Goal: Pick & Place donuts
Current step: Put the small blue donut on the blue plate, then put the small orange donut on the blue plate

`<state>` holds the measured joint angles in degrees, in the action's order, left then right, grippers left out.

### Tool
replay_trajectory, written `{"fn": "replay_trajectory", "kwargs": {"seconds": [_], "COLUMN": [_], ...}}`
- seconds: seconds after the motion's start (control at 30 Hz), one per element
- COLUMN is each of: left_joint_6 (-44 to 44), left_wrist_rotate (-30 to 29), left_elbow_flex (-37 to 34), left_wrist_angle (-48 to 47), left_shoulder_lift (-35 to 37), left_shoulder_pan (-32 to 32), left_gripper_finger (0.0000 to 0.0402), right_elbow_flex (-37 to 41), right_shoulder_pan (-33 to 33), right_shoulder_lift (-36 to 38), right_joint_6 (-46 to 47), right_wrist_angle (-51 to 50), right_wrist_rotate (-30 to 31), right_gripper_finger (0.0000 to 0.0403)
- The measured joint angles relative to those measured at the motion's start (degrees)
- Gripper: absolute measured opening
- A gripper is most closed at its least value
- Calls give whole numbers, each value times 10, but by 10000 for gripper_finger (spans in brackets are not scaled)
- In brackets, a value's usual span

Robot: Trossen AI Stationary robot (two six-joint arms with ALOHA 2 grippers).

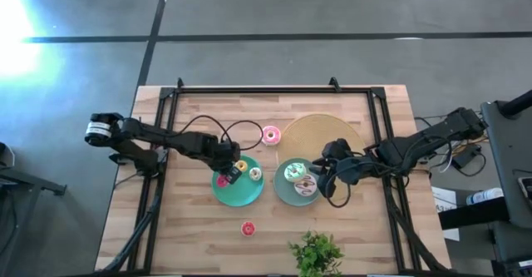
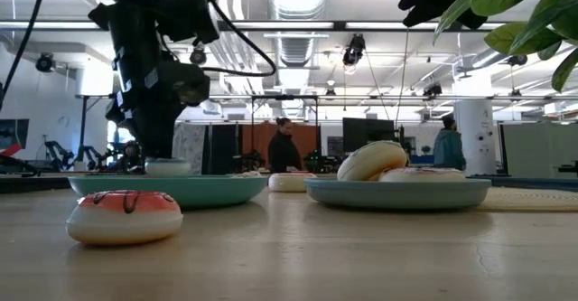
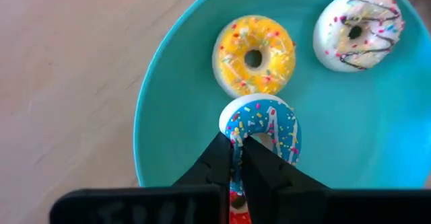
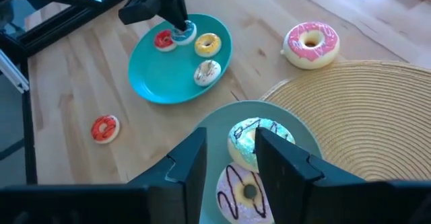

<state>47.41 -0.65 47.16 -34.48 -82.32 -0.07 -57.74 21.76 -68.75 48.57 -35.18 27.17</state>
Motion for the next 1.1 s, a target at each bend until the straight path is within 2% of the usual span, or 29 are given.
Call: {"fn": "replay_trajectory", "kwargs": {"seconds": [0.2,0.43,0.57,0.93,1.1], "left_joint_6": [-5,9,5,-12,-82], "left_wrist_rotate": [-26,-29,-30,-37,-4], "left_elbow_flex": [-21,-14,-5,21,56], "left_wrist_angle": [0,2,-12,-70,-6], "left_shoulder_lift": [-2,-1,-1,4,19], "left_shoulder_pan": [5,5,5,0,-63], "left_gripper_finger": [18,82,105,108,108], "right_elbow_flex": [0,0,0,0,0], "right_shoulder_pan": [0,0,0,0,0], "right_shoulder_lift": [0,0,0,0,0], "right_joint_6": [6,6,5,0,-2], "right_wrist_angle": [0,0,0,0,-1], "right_wrist_rotate": [0,0,0,0,0], "right_gripper_finger": [121,119,121,123,121]}}
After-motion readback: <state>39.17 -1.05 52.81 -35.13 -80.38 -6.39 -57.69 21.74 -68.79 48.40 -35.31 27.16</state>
